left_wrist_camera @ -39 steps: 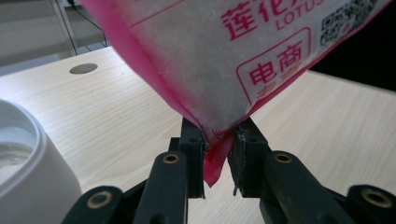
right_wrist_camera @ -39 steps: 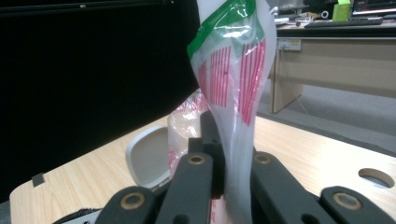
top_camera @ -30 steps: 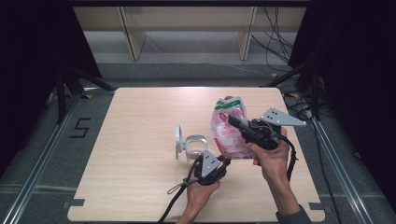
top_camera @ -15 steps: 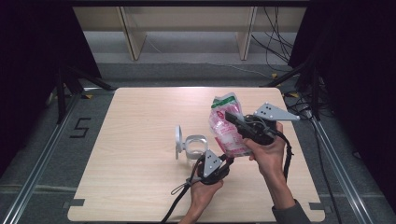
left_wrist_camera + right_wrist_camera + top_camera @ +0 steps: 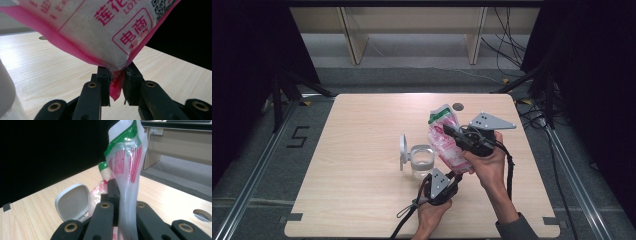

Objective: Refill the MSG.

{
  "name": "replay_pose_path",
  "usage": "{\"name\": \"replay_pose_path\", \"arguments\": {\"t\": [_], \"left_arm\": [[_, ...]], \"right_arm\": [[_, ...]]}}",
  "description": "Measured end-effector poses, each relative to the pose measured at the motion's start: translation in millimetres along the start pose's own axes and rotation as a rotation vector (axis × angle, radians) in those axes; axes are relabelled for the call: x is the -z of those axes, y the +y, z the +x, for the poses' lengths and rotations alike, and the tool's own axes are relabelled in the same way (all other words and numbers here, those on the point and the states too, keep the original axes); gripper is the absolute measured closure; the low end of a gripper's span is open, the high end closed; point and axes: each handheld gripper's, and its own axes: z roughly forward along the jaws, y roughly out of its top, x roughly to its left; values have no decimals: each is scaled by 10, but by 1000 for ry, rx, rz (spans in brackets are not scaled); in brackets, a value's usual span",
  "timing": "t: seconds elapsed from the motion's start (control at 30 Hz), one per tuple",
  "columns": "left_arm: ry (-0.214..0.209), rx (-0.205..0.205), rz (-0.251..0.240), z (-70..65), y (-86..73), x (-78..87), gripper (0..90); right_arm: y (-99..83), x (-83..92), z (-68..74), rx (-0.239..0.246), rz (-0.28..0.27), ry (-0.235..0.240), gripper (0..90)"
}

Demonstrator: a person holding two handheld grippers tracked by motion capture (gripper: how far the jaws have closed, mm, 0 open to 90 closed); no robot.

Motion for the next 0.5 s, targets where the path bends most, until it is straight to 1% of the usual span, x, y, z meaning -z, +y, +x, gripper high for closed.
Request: {"name": "replay_pose_path", "arguments": {"t": [0.03, 0.1, 0.13, 0.17, 0.2, 0.23, 0.27, 0.3, 0.33, 0.37, 0.4, 0.43, 0.47, 0.5], "left_arm": [[-1, 2, 0, -2, -3, -1, 768], [7, -5, 1, -13, -11, 2, 768], [8, -5, 0, -14, -14, 1, 769], [8, -2, -2, -15, -18, 0, 769], [6, -1, -1, -11, -22, 0, 769], [9, -1, 1, -15, -26, -2, 769], [9, 1, 2, -17, -29, -5, 770], [9, 3, 1, -16, -32, -7, 770], [10, 3, 1, -17, -35, -6, 769], [11, 4, 5, -16, -35, 0, 770], [12, 7, 3, -16, -36, 0, 770], [12, 8, 2, -16, -37, -1, 770], [14, 11, 1, -18, -39, 0, 770], [14, 12, 3, -17, -39, 3, 770]], "right_arm": [[-3, -2, 18, -12, 14, -13, 900], [-6, -31, 25, -14, 21, 1, 900], [-8, -45, 33, -20, 24, -1, 900], [-6, -58, 12, 22, 16, -4, 900], [-11, -68, 28, -5, 25, 8, 900], [-13, -70, 37, -10, 32, -1, 900], [-16, -90, 32, 4, 20, -8, 900], [-20, -97, 39, -7, 26, -5, 900], [-21, -103, 41, -7, 31, -10, 900], [-25, -109, 52, -19, 39, -3, 900], [-28, -130, 49, -6, 23, -4, 900], [-26, -137, 65, -14, 37, 13, 900], [-24, -140, 70, -11, 42, 5, 900], [-24, -150, 77, -18, 43, 13, 900]]}}
